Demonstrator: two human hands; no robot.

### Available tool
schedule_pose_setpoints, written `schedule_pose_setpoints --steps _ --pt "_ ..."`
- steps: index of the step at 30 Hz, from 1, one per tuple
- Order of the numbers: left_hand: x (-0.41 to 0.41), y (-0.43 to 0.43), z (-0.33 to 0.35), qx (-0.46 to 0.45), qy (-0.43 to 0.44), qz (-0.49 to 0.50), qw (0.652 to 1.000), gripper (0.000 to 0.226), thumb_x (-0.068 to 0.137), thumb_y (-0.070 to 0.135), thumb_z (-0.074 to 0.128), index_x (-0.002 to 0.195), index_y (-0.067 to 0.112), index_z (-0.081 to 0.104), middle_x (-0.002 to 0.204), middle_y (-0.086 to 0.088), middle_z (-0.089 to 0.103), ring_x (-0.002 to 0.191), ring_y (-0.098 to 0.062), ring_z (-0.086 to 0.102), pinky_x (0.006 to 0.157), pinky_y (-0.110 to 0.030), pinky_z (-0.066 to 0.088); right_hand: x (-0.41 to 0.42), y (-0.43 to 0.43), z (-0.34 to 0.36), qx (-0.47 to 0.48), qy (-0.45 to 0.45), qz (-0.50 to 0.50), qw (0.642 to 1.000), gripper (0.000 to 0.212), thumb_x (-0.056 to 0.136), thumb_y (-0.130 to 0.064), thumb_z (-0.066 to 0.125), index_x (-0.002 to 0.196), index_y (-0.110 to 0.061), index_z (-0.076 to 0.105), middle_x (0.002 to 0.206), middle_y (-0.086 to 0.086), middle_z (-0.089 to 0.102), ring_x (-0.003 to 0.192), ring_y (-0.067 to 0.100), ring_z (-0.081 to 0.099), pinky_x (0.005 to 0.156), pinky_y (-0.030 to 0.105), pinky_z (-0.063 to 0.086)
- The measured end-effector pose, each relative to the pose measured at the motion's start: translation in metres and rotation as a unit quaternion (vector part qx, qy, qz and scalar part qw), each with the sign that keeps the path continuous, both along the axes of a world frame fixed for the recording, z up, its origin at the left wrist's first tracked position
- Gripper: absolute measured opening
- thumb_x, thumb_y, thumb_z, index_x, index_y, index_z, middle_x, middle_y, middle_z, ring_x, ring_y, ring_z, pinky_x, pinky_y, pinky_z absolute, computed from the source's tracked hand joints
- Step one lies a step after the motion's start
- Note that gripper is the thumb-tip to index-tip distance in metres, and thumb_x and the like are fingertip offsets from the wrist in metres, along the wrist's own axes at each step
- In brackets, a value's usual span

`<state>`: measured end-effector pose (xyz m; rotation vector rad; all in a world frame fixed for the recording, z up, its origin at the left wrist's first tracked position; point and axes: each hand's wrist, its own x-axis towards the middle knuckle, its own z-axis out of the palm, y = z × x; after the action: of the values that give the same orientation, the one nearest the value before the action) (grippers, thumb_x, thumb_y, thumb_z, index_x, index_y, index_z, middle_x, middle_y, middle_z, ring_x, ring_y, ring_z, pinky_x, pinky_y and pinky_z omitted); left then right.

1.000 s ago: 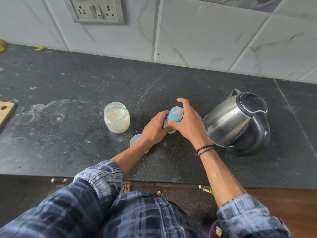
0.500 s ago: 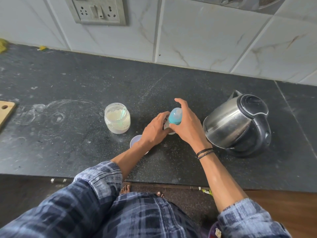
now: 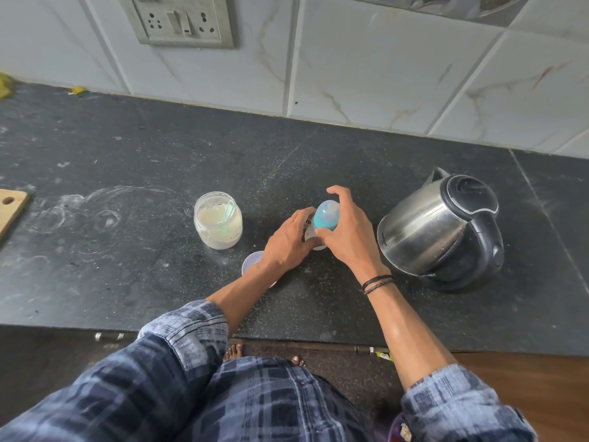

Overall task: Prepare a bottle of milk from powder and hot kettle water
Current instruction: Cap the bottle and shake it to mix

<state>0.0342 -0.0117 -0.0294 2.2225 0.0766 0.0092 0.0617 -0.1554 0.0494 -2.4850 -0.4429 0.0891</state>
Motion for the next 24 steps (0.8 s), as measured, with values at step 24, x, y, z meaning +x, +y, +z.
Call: schedule_pose_setpoints --steps 24 --pt "0.0 0.0 -0.002 0.021 -0.047 -0.016 0.999 0.044 0.098 0.018 0.063 0.141 0.007 0.056 0.134 -0.007 0.06 0.114 -0.029 0.06 0.087 -0.04 0.05 -0.011 0.006 -0.027 0.077 -0.07 -0.053 0.993 0.079 0.078 -0.014 0.088 0.146 -0.015 0.048 0.135 0.007 0.061 0.116 0.028 0.056 0.098 0.033 0.043"
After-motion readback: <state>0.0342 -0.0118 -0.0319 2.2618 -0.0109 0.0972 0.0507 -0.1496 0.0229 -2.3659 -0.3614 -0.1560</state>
